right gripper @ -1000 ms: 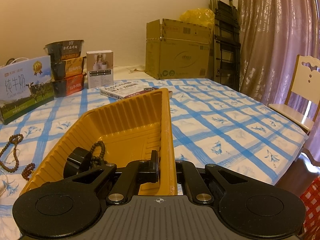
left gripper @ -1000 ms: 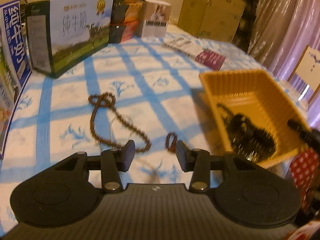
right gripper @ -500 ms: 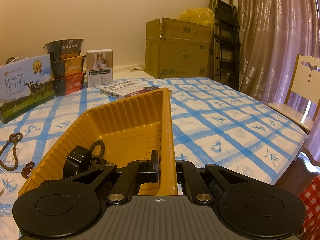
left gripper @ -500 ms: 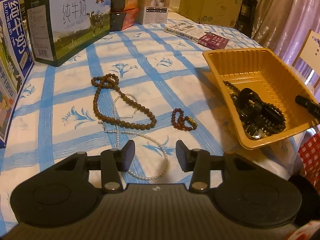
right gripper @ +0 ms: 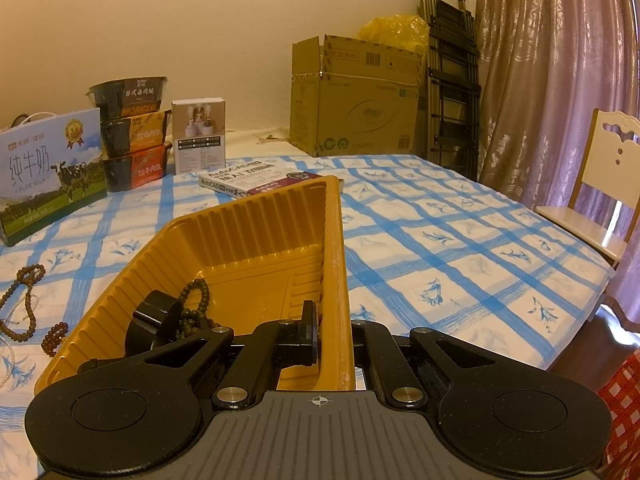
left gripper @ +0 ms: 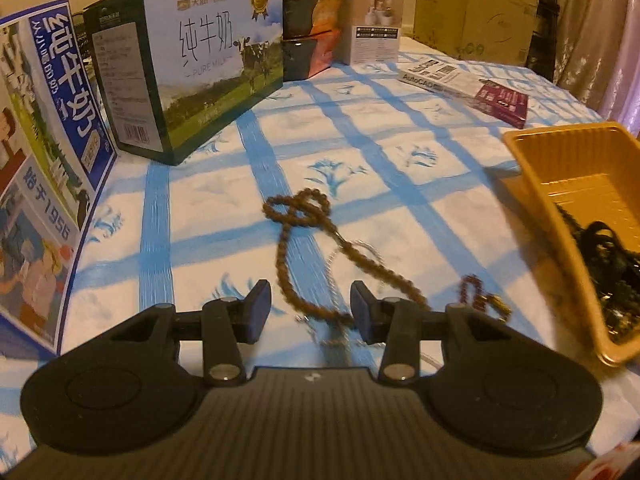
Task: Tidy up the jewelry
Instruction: 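Move the open left tool back toward the long brown bead strand, then close the left tool on the long brown wooden bead strand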
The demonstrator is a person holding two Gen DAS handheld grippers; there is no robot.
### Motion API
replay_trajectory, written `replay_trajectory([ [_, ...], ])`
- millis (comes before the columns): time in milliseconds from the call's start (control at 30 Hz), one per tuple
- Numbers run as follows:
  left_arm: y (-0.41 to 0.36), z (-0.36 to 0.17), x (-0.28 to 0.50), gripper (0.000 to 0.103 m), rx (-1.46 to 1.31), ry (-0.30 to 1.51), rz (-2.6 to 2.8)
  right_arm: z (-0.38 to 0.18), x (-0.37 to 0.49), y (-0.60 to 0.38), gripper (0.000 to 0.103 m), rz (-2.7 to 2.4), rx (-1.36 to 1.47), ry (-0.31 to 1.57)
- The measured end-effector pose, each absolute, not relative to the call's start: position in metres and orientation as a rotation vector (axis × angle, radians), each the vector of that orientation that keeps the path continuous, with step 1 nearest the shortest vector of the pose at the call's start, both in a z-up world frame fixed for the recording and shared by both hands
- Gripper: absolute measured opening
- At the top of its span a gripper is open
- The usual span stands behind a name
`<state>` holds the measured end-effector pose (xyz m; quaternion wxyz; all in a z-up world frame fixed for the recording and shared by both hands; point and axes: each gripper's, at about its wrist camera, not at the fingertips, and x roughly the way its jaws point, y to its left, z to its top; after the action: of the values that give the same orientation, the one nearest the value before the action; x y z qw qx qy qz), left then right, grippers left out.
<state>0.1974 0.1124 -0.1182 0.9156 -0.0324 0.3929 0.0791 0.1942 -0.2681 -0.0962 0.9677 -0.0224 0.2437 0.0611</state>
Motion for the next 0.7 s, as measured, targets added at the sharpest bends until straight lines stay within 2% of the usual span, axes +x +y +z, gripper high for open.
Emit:
replay_trajectory([
  [367,0.135,-0.135,0.231,0.03,-0.135,0.865,0.203,-0.097,0.193,-0.269,0.004,0.12,-0.051,0.498],
  [500,0.138,-0.141,0.234,0.022,-0.142,0.875,0.221,-0.097,0.193,-0.269,0.004,0.12,-0.052,0.497],
  [567,0.137,-0.141,0.235,0.015,-0.124,0.874,0.223,-0.097,0.193,-0.269,0.004,0.12,-0.051,0.499],
  [600,0.137,-0.142,0.235,0.008,-0.119,0.874,0.22,-0.097,0.193,-0.269,0.004,0.119,-0.051,0.499],
  [700,0.139,-0.141,0.236,0.005,-0.135,0.874,0.216,-0.097,0.193,-0.269,0.004,0.121,-0.053,0.498],
])
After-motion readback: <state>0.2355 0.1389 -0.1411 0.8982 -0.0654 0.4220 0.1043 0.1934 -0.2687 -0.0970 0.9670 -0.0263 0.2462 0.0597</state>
